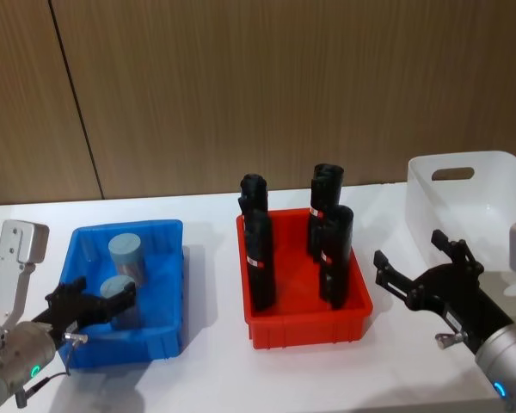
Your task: Pick the cotton swabs from the blue box and place them into the white box.
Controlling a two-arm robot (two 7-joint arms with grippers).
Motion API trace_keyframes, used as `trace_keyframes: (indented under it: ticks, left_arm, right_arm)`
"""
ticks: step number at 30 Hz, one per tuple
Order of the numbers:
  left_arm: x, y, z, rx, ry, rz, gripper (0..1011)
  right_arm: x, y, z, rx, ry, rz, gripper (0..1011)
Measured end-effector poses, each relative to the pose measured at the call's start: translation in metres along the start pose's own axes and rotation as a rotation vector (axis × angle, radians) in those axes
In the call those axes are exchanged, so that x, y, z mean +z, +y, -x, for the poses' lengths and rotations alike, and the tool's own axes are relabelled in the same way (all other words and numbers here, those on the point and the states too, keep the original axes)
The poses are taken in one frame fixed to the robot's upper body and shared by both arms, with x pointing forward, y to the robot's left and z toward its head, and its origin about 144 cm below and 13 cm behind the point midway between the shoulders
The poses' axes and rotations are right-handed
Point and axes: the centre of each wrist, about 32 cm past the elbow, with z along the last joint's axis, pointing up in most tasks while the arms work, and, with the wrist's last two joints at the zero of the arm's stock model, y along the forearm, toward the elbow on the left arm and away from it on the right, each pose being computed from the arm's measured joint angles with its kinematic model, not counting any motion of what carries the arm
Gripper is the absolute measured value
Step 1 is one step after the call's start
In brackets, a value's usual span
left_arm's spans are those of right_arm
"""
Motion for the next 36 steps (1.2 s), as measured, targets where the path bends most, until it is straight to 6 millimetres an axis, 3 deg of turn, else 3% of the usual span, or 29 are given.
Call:
trace_keyframes:
  ticks: [21,32,36]
  left_arm:
    - [-0.006,-0.009,-0.011,-0.062,-0.028,-0.040,992]
    - [-0.006,-0.015,-0.015,-0.059,-0.060,-0.057,702]
    - [-0.005,-0.016,-0.016,-0.053,-0.075,-0.063,653]
  right_arm:
    - [0.000,0.000,0.000,0.000,0.000,0.000,1002]
    - [0.000,0.000,0.000,0.000,0.000,0.000,1002]
    - [0.000,0.000,0.000,0.000,0.000,0.000,1002]
